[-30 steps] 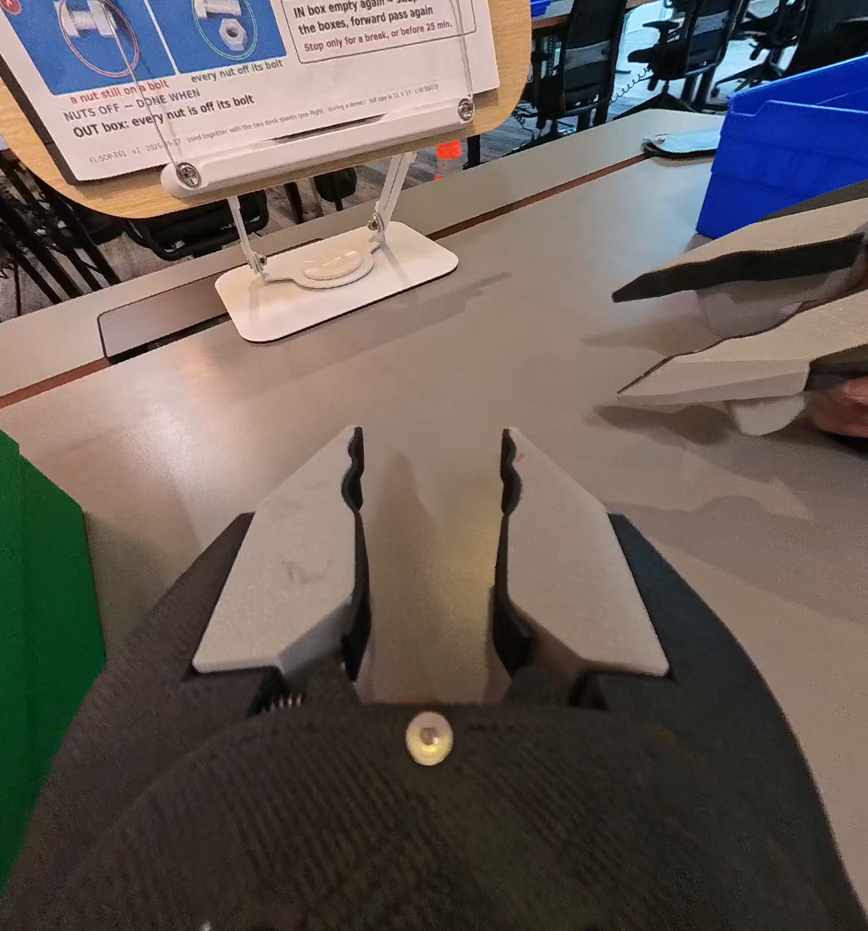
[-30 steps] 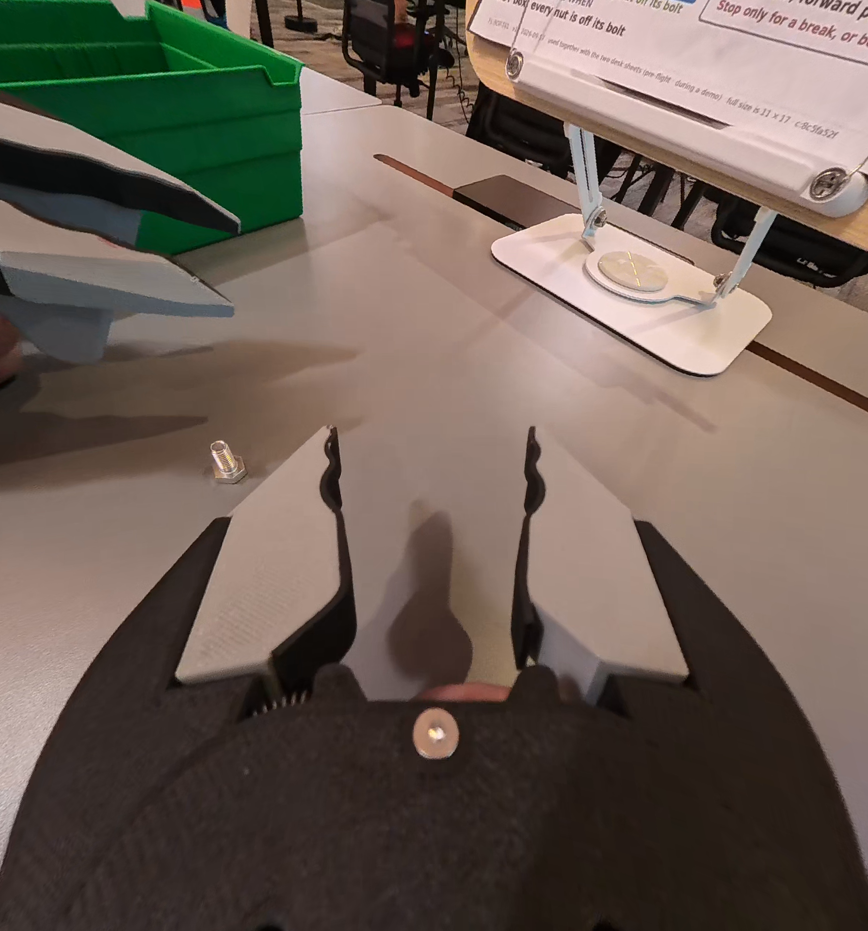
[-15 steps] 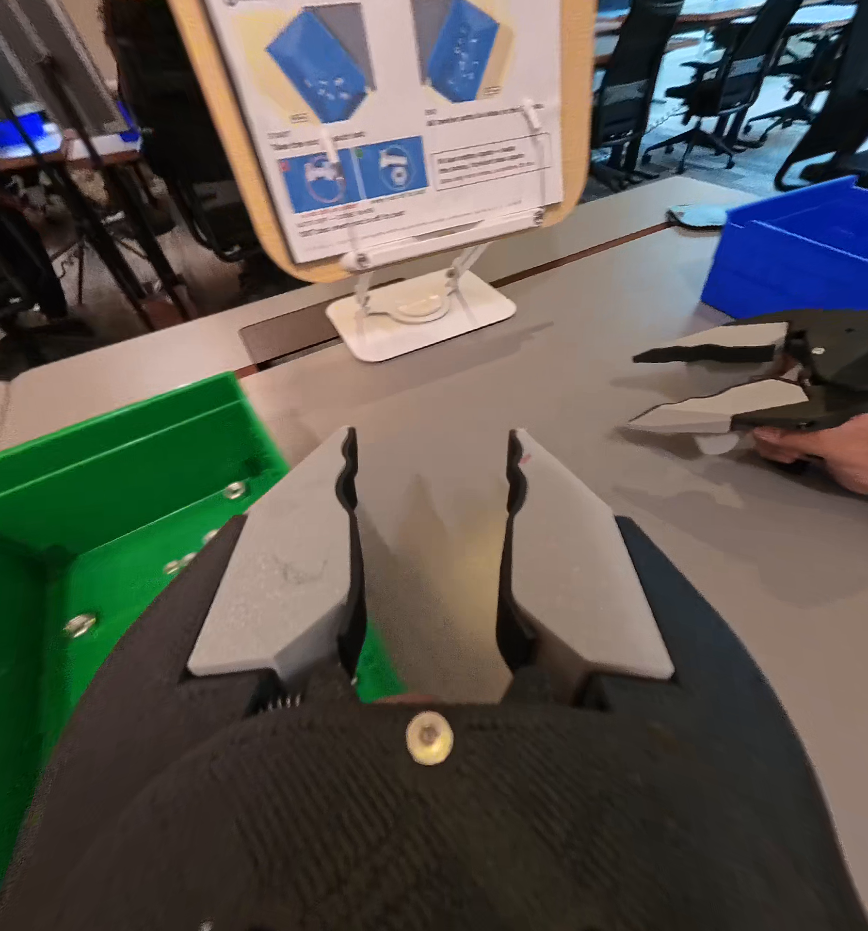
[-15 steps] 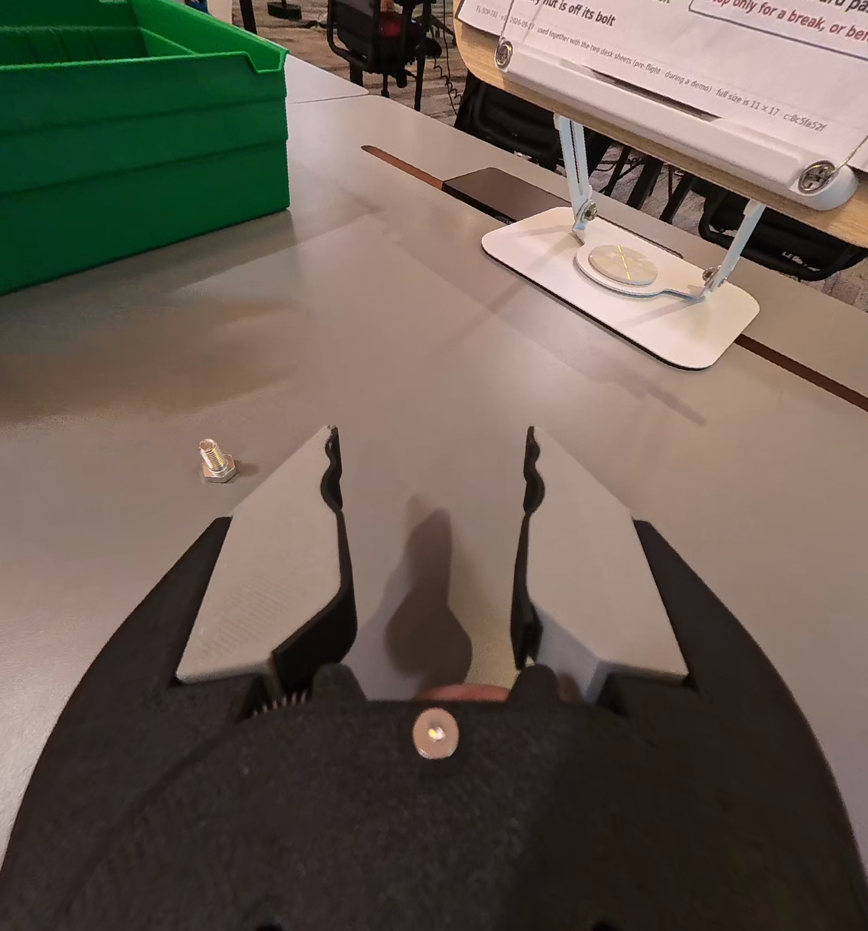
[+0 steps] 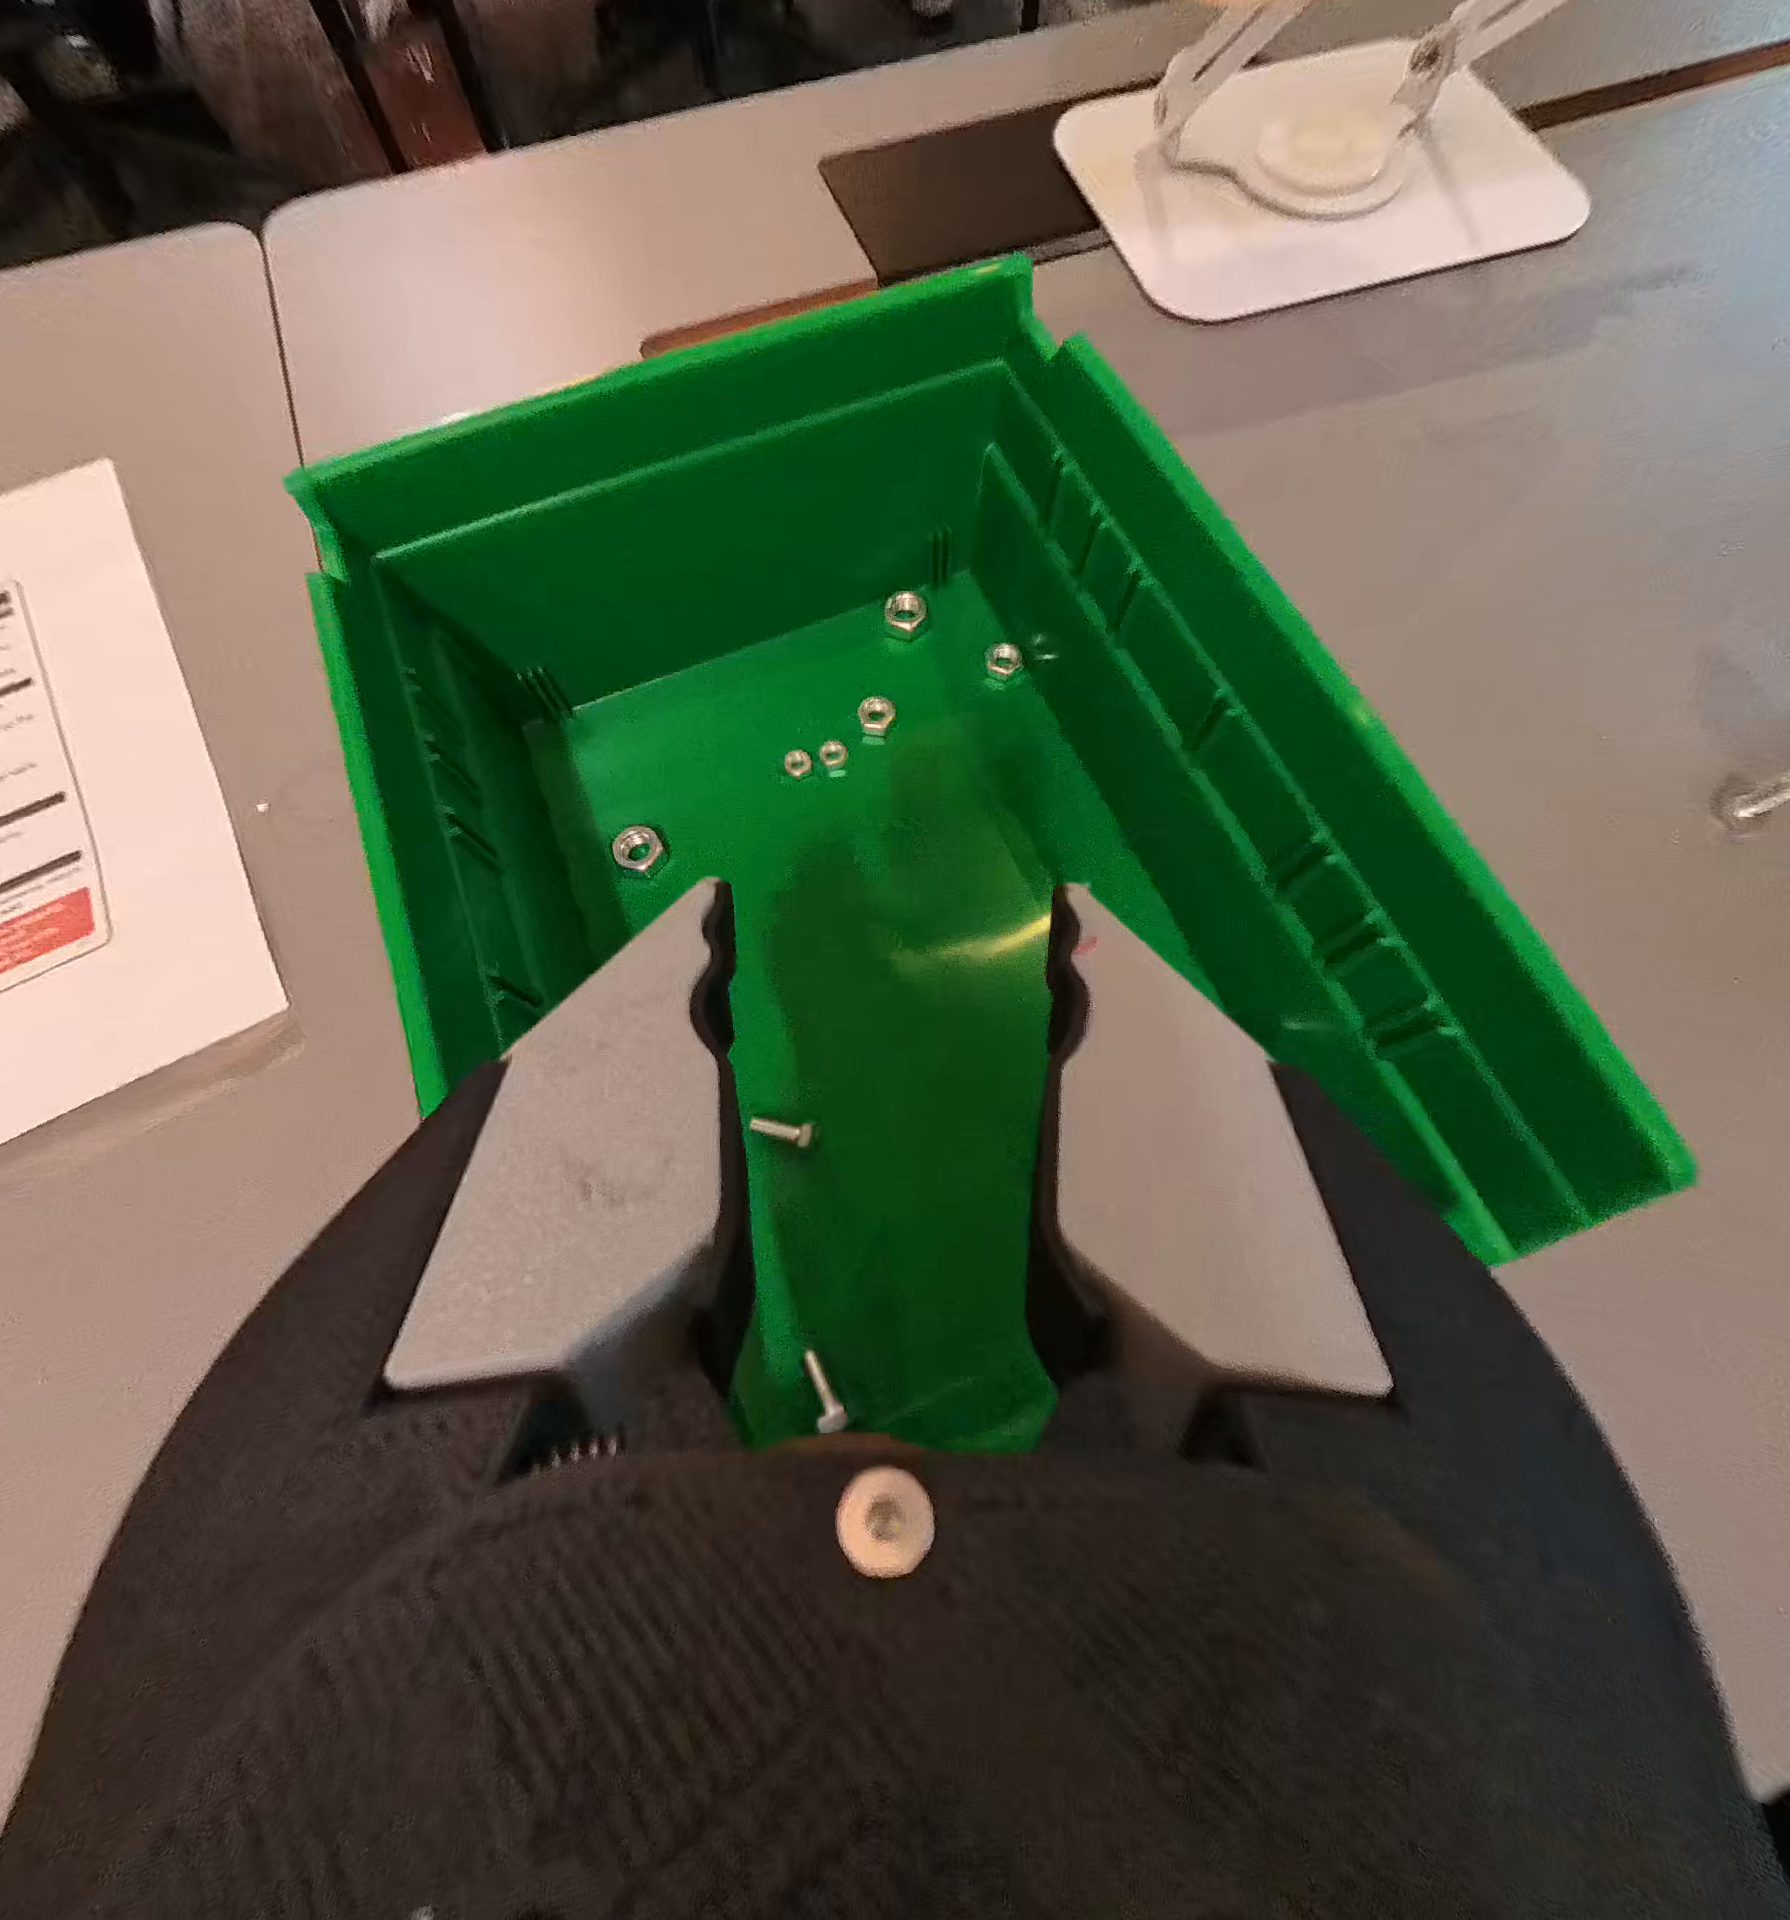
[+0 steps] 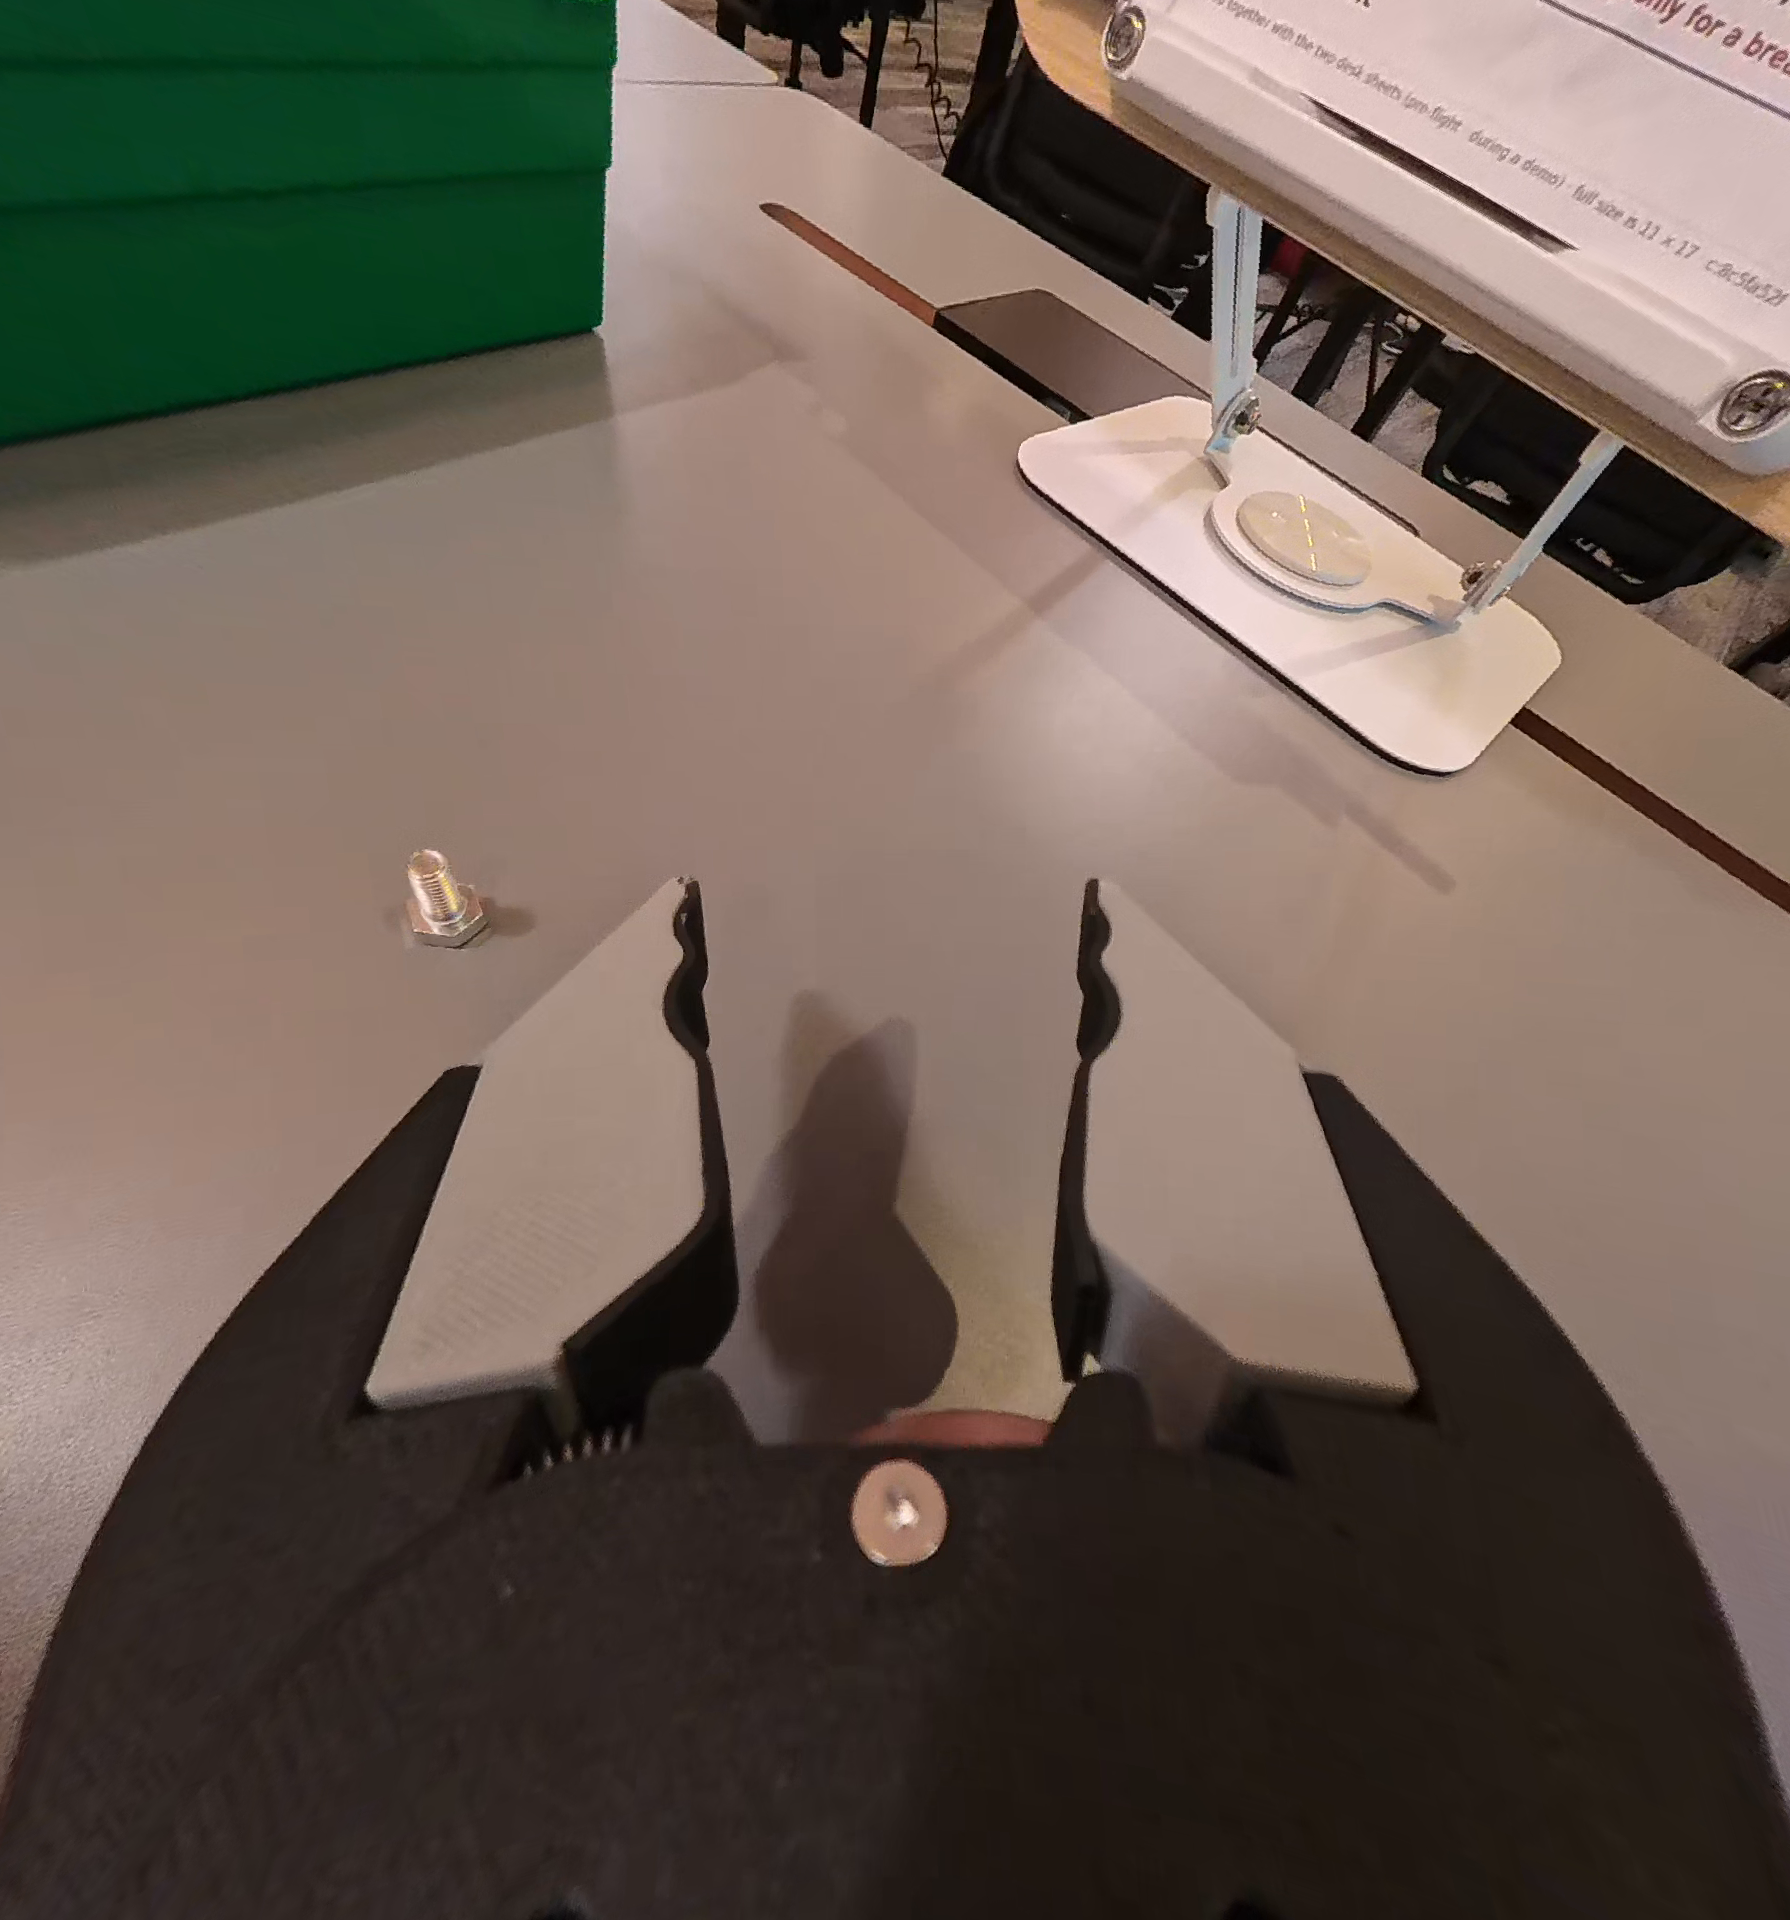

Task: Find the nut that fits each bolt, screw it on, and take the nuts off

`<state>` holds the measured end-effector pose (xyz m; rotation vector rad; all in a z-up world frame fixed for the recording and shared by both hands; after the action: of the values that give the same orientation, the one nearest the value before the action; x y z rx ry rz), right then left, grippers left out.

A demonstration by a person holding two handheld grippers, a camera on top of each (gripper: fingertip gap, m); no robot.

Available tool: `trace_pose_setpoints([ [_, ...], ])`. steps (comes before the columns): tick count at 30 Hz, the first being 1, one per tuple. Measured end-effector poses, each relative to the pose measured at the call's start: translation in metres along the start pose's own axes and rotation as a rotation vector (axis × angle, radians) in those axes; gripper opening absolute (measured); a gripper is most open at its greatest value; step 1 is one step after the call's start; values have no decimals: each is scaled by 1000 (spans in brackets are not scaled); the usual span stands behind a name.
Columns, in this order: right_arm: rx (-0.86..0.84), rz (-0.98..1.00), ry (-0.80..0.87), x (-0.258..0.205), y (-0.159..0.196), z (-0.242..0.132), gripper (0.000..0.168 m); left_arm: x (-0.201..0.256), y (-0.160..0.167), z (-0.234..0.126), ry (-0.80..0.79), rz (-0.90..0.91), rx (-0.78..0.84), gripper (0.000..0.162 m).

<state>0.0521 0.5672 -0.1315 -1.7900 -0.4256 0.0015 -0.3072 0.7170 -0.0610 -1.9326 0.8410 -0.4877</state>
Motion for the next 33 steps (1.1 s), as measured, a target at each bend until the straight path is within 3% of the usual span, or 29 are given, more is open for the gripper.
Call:
trace_pose_setpoints([
  [9,5,107,-12,8,1,0,68,-12,2,91,58,32,-135,55],
  [15,-7,87,-27,5,2,1,67,-17,23,143,115,79,-374,50],
  [26,-7,109,-59,3,2,1,67,-11,33,159,175,125,-501,36],
  [33,-19,98,-65,1,3,2,66,-10,33,159,192,147,-522,39],
])
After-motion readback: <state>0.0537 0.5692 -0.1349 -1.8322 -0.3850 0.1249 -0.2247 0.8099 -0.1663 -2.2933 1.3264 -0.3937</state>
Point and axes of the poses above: each gripper's, where its closed fingertips meet, z out along the fingers, y out of its underside, x = y × z across the jaws, the point moved 2 cm from there along -z, back along the fingers, and after that the axes turned 9 degrees about x, right-handed, at the moved point
